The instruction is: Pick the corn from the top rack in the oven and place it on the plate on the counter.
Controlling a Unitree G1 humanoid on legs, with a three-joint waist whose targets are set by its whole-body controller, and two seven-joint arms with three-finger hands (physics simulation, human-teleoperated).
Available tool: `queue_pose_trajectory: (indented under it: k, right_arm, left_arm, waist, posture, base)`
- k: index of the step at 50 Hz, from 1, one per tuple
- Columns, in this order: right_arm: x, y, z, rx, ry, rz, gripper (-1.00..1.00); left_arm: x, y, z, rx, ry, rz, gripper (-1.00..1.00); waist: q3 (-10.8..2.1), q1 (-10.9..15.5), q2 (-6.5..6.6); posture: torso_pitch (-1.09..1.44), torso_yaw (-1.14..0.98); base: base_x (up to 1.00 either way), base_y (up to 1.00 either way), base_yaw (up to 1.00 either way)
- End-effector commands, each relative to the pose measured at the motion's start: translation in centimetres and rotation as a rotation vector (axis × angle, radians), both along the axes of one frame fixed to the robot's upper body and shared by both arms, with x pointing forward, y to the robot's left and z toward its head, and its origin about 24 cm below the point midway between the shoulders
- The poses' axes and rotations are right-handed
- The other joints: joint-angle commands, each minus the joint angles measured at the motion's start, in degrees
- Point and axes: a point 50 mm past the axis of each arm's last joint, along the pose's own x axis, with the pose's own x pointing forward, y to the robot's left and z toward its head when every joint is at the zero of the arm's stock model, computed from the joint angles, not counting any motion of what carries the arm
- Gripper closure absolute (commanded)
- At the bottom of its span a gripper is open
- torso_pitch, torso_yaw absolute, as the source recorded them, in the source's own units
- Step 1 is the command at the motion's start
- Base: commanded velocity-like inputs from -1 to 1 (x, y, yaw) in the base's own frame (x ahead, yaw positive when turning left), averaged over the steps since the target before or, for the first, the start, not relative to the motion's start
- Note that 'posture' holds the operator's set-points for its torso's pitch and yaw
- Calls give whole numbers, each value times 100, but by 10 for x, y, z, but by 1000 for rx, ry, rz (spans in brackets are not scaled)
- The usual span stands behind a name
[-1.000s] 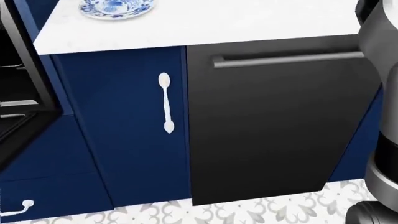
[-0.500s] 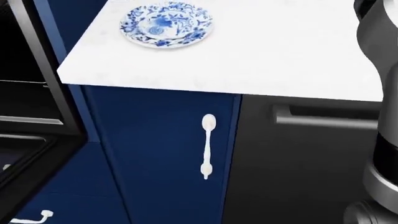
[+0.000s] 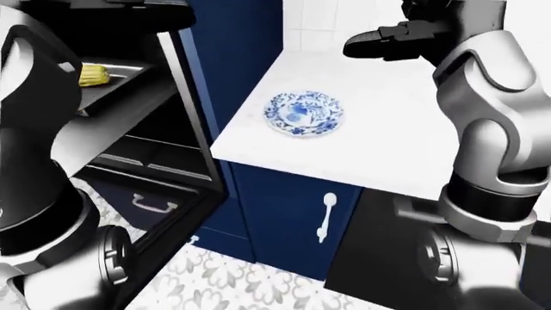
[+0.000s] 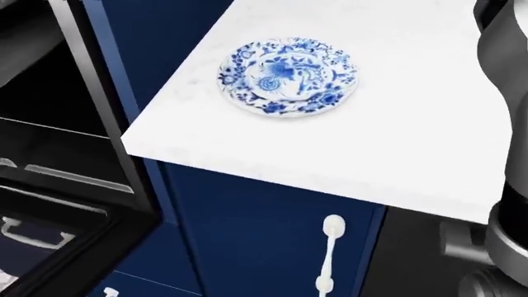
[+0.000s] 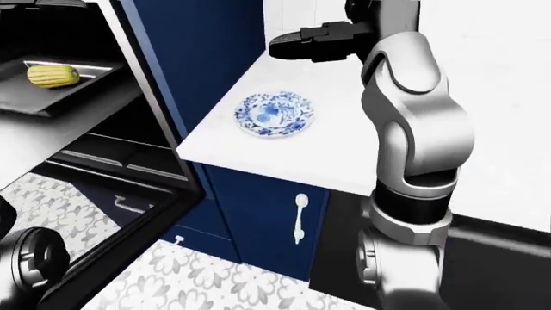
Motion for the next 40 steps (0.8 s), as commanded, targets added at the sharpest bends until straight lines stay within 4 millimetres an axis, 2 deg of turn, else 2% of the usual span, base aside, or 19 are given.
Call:
queue_pose_trajectory:
  k: [1, 2, 3, 4, 8, 12, 17, 18, 19, 20, 21, 24, 29, 31, 32, 33, 34, 36, 40]
  right_arm:
    - [-7, 1, 14, -3, -69, 9, -100]
    - [-7, 1, 13, -6, -69, 7, -100]
    - [-7, 1, 13, -4, -69, 8, -100]
    - [-7, 2, 13, -5, -69, 9, -100]
    - [-8, 1, 13, -3, -70, 11, -100]
    - [-8, 2, 14, -6, -73, 12, -100]
    - [-18, 0, 26, -9, -140, -9, -100]
    - [-21, -1, 30, -25, -160, -29, -100]
    - [-26, -2, 35, -29, -195, -50, -100]
    - [-32, -3, 40, -52, -235, -76, -100]
    - [-36, -3, 43, -69, -263, -94, -100]
    - [-45, 2, 49, -105, -335, -97, -100]
    - [-43, 4, 46, -131, -337, -104, -100]
    - [-41, 4, 46, -133, -332, -102, -100]
    - [-40, 4, 45, -136, -331, -100, -100]
    - [-41, 5, 45, -137, -331, -96, -100]
    - [-41, 5, 45, -141, -329, -98, -100]
    - [-40, 6, 44, -147, -322, -95, -100]
    - [-39, 7, 44, -148, -318, -95, -100]
  left_arm:
    - [-5, 0, 8, -2, -43, 2, -100]
    - [-5, 0, 8, -3, -44, 3, -100]
    - [-5, 0, 8, -2, -44, 2, -100]
    - [-6, -1, 8, -1, -44, 1, -100]
    - [-9, -3, 8, 3, -45, 0, -100]
    - [-11, -3, 9, 4, -48, 1, -100]
    - [-8, -1, 7, 2, -45, 3, -100]
    - [-7, -1, 7, 0, -45, 2, -100]
    - [-6, 0, 7, -1, -44, 3, -100]
    - [-5, 0, 6, 1, -43, 4, -100]
    - [-5, 0, 6, 0, -42, 3, -100]
    - [-5, 1, 6, -1, -42, 6, -100]
    - [-6, 2, 6, -2, -45, 7, -100]
    - [-5, 1, 6, 2, -44, 6, -100]
    - [-5, 1, 6, 2, -44, 5, -100]
    - [-5, 0, 6, 5, -48, 5, -100]
    - [-6, 0, 6, 5, -49, 5, -100]
    - [-8, 0, 7, 7, -52, 5, -100]
    - [-9, 1, 8, 6, -54, 6, -100]
  waist:
    - [-39, -14, -112]
    - [-88, -27, -348]
    - [-203, -24, -460]
    - [-84, -24, -332]
    - [-157, 75, -265]
    - [-113, 80, -47]
    - [-115, 43, 343]
    - [-131, 41, 464]
    - [-191, 50, 654]
    - [-251, 47, 672]
    - [-158, 56, 602]
    - [-181, 147, 389]
    - [-2, 62, 13]
    - [19, 41, -196]
    - [-36, 41, -376]
    - [-214, -4, -580]
    - [-35, -13, -355]
    - [-69, 47, -360]
    - [-65, 66, -118]
  posture:
    - [0, 0]
    - [0, 0]
    - [0, 0]
    - [0, 0]
    - [0, 0]
    - [0, 0]
    - [0, 0]
    - [0, 0]
    - [0, 0]
    - [0, 0]
    - [0, 0]
    - [0, 0]
    - [0, 0]
    - [0, 0]
    - [0, 0]
    - [0, 0]
    - [0, 0]
    - [0, 0]
    - [0, 0]
  base:
    - [0, 0, 100]
    - [0, 0, 100]
    - [0, 0, 100]
    - [0, 0, 100]
    - [0, 0, 100]
    - [0, 0, 100]
    - [0, 0, 100]
    - [0, 0, 100]
    - [0, 0, 100]
    - [0, 0, 100]
    - [0, 0, 100]
    - [0, 0, 100]
    - [0, 0, 100]
    - [0, 0, 100]
    - [0, 0, 100]
    - [0, 0, 100]
    - [0, 0, 100]
    - [0, 0, 100]
    - [0, 0, 100]
